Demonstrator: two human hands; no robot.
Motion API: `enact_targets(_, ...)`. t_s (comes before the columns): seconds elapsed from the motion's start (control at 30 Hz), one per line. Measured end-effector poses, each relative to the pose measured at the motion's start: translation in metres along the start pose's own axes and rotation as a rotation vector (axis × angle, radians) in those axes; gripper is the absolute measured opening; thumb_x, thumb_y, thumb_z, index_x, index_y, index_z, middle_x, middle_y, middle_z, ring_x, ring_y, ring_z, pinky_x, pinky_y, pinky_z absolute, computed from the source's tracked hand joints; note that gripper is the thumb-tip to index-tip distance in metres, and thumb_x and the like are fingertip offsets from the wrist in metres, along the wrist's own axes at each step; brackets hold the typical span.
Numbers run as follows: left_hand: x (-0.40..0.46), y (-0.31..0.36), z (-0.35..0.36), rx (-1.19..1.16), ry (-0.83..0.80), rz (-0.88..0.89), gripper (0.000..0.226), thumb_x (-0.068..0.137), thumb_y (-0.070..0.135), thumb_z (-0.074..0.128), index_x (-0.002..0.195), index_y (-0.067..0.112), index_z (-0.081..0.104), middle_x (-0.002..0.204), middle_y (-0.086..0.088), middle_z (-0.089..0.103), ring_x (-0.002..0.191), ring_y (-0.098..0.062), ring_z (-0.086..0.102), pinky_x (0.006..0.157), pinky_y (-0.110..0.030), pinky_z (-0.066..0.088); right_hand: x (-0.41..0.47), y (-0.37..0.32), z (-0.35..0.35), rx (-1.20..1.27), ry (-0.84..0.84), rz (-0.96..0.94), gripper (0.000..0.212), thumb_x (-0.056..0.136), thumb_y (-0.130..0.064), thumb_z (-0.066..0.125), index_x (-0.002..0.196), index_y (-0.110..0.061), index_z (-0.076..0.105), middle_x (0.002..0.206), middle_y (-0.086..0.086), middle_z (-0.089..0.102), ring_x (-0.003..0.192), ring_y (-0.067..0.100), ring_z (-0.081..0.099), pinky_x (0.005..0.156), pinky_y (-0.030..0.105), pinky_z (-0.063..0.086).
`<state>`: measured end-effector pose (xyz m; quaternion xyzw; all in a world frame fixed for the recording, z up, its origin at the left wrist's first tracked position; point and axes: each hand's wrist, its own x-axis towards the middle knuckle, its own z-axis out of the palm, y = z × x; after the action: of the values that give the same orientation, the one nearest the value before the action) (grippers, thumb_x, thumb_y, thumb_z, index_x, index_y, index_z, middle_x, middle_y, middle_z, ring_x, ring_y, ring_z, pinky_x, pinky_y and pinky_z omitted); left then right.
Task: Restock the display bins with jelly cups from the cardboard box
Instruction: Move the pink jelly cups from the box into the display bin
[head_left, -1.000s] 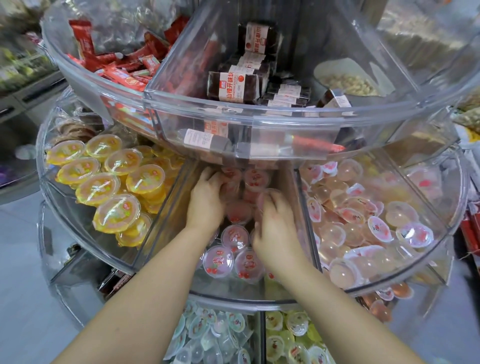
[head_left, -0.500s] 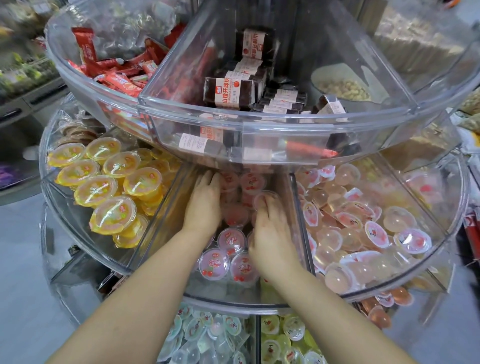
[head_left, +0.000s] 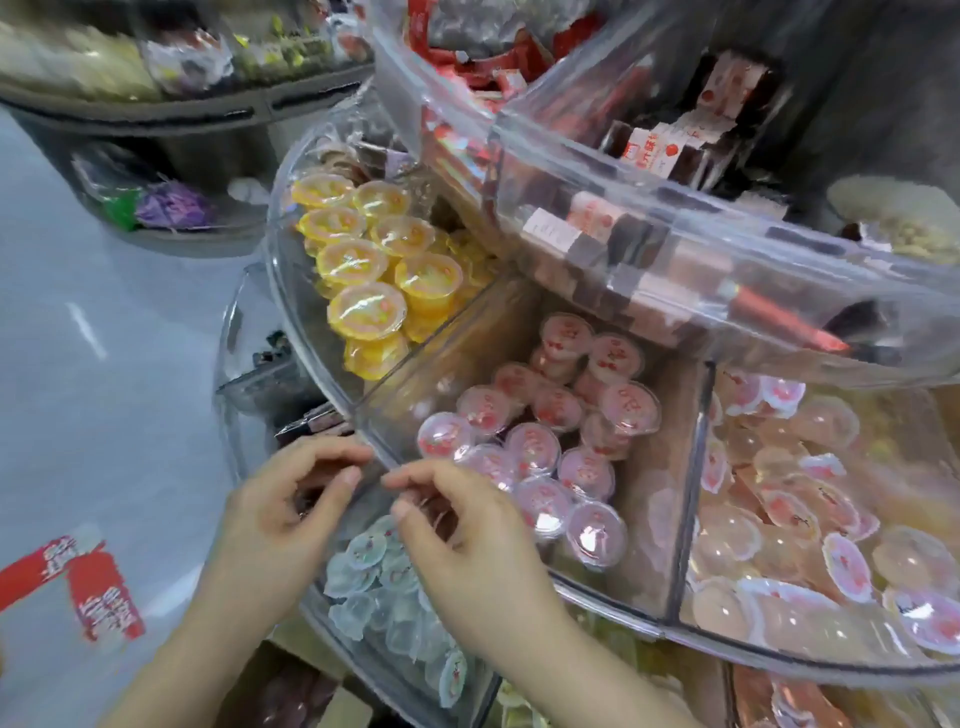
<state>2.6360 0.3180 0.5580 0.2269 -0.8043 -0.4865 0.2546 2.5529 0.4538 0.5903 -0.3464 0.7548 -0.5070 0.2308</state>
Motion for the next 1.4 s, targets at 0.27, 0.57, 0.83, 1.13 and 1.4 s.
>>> enact_targets(0.27, -0.21, -0.139, -0.053, -0.144, 0.628, -0.779, 0.037, 0.086, -0.003, 0.058, 0.07, 0.029, 0.068, 0.073, 0.011, 0.073, 0.068, 0.01, 0.062, 0.062, 0.0, 0.043, -0.031, 0.056, 0.148, 0.131, -0.68, 0.296, 0.025, 0.089, -0.001, 0.053, 0.083, -0.024, 0.061, 0.066, -0.006, 0.051, 0.059, -0.001, 0.047, 0.059, 0.01, 0.037)
enact_targets(0.57, -0.348, -0.364, -0.025, -0.063, 0.472, -1.203, 0.03, 0.088, -0.004, 0.052, 0.076, 0.023, 0.057, 0.078, 0.003, 0.061, 0.08, -0.018, 0.057, 0.067, -0.017, 0.042, -0.069, 0.287, 0.344, -0.536, -1.083, 0.544, 0.023, 0.091, -0.007, 0.045, 0.107, -0.008, 0.062, 0.099, 0.01, 0.063, 0.095, 0.021, 0.058, 0.068, 0.019, 0.035)
enact_targets(0.83, -0.38, -0.582, 0.043, -0.039, 0.228, -1.377, 0.022, 0.086, 0.011, 0.06, 0.109, 0.01, 0.059, 0.104, -0.006, 0.063, 0.091, -0.019, 0.057, 0.082, -0.025, 0.044, -0.04, 0.503, 0.493, -0.89, -1.141, 0.274, 0.032, 0.085, -0.01, 0.053, 0.116, -0.013, 0.06, 0.118, 0.015, 0.062, 0.111, 0.031, 0.056, 0.092, 0.031, 0.044)
enact_targets(1.13, -0.38, -0.727, 0.105, 0.382, -0.133, -1.357, 0.051, 0.086, 0.027, 0.059, 0.132, 0.015, 0.04, 0.134, -0.01, 0.046, 0.126, -0.029, 0.038, 0.1, -0.037, 0.034, -0.038, 0.625, 0.591, -1.323, -1.303, -0.652, 0.04, 0.094, -0.022, 0.038, 0.134, -0.019, 0.041, 0.146, 0.017, 0.024, 0.127, 0.039, 0.031, 0.093, 0.043, 0.038)
enact_targets(1.4, -0.387, -0.74, 0.112, 0.828, -0.187, -1.121, 0.039, 0.083, 0.032, 0.057, 0.116, 0.014, 0.047, 0.119, -0.006, 0.055, 0.115, -0.025, 0.044, 0.095, -0.033, 0.032, -0.028, 0.633, 0.596, -1.261, -1.318, -0.913, 0.039, 0.092, -0.021, 0.04, 0.129, -0.01, 0.047, 0.138, 0.011, 0.045, 0.129, 0.032, 0.033, 0.103, 0.037, 0.026)
